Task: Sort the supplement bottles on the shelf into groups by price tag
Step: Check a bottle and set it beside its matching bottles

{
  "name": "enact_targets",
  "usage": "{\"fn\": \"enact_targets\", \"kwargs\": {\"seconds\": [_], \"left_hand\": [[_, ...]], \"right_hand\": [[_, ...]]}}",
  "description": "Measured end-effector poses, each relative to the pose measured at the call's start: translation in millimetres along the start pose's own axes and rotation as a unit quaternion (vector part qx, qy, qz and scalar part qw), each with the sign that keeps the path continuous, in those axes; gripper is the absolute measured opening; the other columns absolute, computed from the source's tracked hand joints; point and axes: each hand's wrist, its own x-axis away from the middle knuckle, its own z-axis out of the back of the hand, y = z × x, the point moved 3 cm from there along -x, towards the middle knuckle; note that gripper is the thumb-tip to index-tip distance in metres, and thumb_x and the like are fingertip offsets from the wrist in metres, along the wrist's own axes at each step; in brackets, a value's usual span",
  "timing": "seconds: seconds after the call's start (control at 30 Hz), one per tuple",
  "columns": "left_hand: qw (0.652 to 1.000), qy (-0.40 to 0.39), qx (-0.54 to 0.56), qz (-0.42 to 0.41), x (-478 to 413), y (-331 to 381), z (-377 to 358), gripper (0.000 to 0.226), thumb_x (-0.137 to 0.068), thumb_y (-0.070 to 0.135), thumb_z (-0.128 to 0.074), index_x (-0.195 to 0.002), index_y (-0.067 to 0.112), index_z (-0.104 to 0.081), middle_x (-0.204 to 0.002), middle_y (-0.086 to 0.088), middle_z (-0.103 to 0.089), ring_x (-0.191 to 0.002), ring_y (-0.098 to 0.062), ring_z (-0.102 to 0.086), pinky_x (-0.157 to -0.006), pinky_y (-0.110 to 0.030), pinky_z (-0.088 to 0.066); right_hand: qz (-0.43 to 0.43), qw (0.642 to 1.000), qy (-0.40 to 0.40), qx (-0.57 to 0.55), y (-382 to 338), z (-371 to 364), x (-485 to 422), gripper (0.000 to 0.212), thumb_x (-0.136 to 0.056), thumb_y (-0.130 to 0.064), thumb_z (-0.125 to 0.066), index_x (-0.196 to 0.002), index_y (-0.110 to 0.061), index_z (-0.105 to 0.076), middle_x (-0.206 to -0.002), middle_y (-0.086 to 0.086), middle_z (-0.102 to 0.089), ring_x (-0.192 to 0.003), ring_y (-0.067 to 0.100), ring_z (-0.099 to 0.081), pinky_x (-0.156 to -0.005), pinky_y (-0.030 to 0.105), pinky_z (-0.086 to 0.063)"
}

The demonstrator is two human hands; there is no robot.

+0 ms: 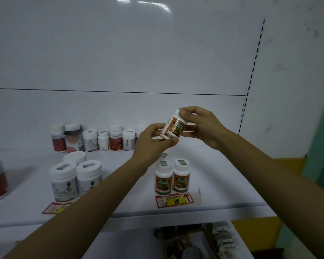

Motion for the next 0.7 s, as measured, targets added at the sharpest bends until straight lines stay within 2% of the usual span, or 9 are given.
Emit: {"fn": "enact_targets", "kwargs": {"seconds": [0.07,0.17,0.27,0.43,0.6,0.7], "left_hand": [[1.0,-0.016,-0.014,0.0,1,0,-4,0.054,-0.08,0.025,-0.07,-0.128,0.023,-0.045,-0.129,-0.001,-0.056,-0.106,-0.015,-0.058,-0.075,-0.019,-0.05],[0.997,-0.04,-0.072,0.007,2,-4,-4,0.062,-0.082,0.038,-0.064,-0.136,0.024,-0.036,-0.139,-0.001,-0.048,-0.118,-0.018,-0.053,-0.088,-0.028,-0.048],[0.98,-0.088,-0.179,-0.027,10,-6,2,0.067,-0.082,0.045,-0.06,-0.14,0.026,-0.032,-0.146,0.002,-0.041,-0.128,-0.016,-0.044,-0.096,-0.031,-0.041],[0.919,-0.204,-0.337,-0.038,19,-13,5,0.079,-0.082,0.055,-0.051,-0.147,0.028,-0.017,-0.156,0.004,-0.02,-0.141,-0.018,-0.025,-0.11,-0.038,-0.028],[0.85,-0.265,-0.453,-0.053,23,-29,4,0.084,-0.084,0.065,-0.034,-0.149,0.023,-0.003,-0.159,0.003,-0.005,-0.146,-0.016,-0.008,-0.116,-0.037,-0.015],[0.829,-0.276,-0.483,-0.061,23,-35,3,0.083,-0.086,0.065,-0.031,-0.149,0.021,-0.002,-0.159,0.002,-0.002,-0.146,-0.014,-0.004,-0.118,-0.035,-0.012]], "right_hand": [[0.003,1.0,0.008,0.01,2,3,0,0.02,-0.091,-0.021,-0.06,-0.11,-0.015,-0.063,-0.109,0.003,-0.063,-0.09,0.022,-0.066,-0.073,0.03,-0.059],[0.003,0.999,0.024,0.026,7,7,-2,0.017,-0.09,-0.02,-0.061,-0.107,-0.017,-0.063,-0.108,0.001,-0.062,-0.092,0.022,-0.066,-0.073,0.029,-0.058],[-0.003,0.998,0.036,0.049,15,10,-4,0.02,-0.089,-0.019,-0.063,-0.108,-0.018,-0.062,-0.108,-0.001,-0.061,-0.093,0.02,-0.064,-0.07,0.026,-0.056],[-0.017,0.996,0.038,0.084,31,14,-7,0.025,-0.087,-0.015,-0.064,-0.111,-0.016,-0.061,-0.113,0.004,-0.059,-0.099,0.021,-0.061,-0.07,0.025,-0.053],[-0.031,0.991,0.009,0.132,59,8,0,0.021,-0.086,-0.016,-0.065,-0.108,-0.015,-0.062,-0.109,0.002,-0.061,-0.096,0.016,-0.061,-0.068,0.023,-0.052],[-0.039,0.99,-0.018,0.135,77,3,10,0.021,-0.087,-0.018,-0.064,-0.108,-0.017,-0.063,-0.105,-0.002,-0.063,-0.093,0.012,-0.061,-0.067,0.02,-0.051]]}}
